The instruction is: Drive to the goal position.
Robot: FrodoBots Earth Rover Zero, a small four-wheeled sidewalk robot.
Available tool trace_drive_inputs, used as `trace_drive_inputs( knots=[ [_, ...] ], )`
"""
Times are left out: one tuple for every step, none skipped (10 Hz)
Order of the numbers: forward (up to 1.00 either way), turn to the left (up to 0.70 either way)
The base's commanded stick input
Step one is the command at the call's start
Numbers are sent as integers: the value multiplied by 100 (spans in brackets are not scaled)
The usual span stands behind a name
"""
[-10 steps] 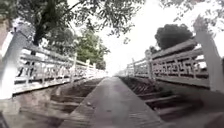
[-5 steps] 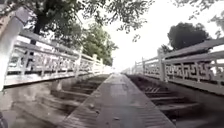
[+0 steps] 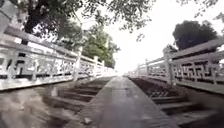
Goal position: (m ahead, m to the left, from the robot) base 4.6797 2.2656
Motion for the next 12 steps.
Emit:
trace_drive_inputs(
  knots=[
    [70, 0],
    [70, 0],
    [70, 0],
    [70, 0],
    [70, -10],
    [70, -14],
    [70, 0],
    [70, 0],
    [70, 0],
    [70, 0],
    [70, 0],
    [70, -4]
  ],
)
